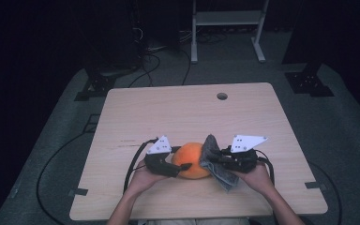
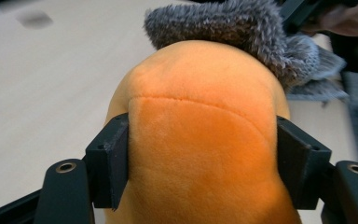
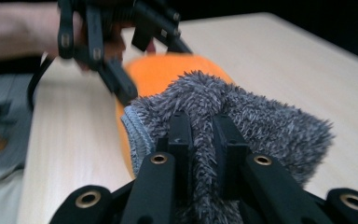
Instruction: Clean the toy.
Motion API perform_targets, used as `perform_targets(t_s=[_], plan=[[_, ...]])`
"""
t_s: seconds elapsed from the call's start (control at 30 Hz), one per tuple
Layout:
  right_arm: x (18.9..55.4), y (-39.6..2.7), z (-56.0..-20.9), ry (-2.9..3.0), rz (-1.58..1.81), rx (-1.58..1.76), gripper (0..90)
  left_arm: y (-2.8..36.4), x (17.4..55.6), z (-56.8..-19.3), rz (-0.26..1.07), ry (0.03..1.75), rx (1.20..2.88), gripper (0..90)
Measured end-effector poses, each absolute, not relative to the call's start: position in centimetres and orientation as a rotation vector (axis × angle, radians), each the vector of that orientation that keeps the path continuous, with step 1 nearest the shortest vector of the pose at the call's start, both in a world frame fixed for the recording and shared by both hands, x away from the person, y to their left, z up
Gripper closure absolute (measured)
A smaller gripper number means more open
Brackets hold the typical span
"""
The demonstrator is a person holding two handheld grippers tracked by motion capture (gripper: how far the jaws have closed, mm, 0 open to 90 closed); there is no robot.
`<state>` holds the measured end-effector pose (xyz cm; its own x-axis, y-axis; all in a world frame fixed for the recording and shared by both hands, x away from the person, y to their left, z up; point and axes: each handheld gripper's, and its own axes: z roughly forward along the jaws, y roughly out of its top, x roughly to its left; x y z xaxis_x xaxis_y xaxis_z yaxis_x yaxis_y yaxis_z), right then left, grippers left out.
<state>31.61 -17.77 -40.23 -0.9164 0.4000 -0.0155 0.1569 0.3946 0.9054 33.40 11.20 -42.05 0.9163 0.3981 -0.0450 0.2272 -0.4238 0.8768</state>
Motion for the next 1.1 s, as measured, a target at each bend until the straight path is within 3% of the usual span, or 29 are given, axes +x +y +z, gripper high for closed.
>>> perform_targets(t_s=[0.13,0.3,0.63,0.8,0.97,1.1], plan=[[32.4,-17.0,-40.8,2.424,1.527,0.523,79.0,11.2,34.4,-43.2,0.137,0.479,2.085,21.4],[32.7,-17.3,-42.3,2.464,1.552,0.539,79.0,13.1,33.8,-44.4,0.115,0.498,2.063,21.2],[32.7,-20.1,-44.2,2.526,1.396,0.677,78.9,13.1,33.4,-44.5,0.139,0.488,2.078,19.9],[32.2,-20.2,-42.1,2.486,1.463,0.614,78.9,12.6,33.4,-44.4,0.146,0.464,2.086,19.9],[31.9,-17.6,-39.0,2.448,1.526,0.472,78.8,11.8,32.7,-44.1,0.179,0.389,2.125,20.3],[32.8,-15.3,-39.4,2.517,1.479,0.446,78.9,12.2,32.6,-44.2,0.142,0.391,2.107,18.9]])
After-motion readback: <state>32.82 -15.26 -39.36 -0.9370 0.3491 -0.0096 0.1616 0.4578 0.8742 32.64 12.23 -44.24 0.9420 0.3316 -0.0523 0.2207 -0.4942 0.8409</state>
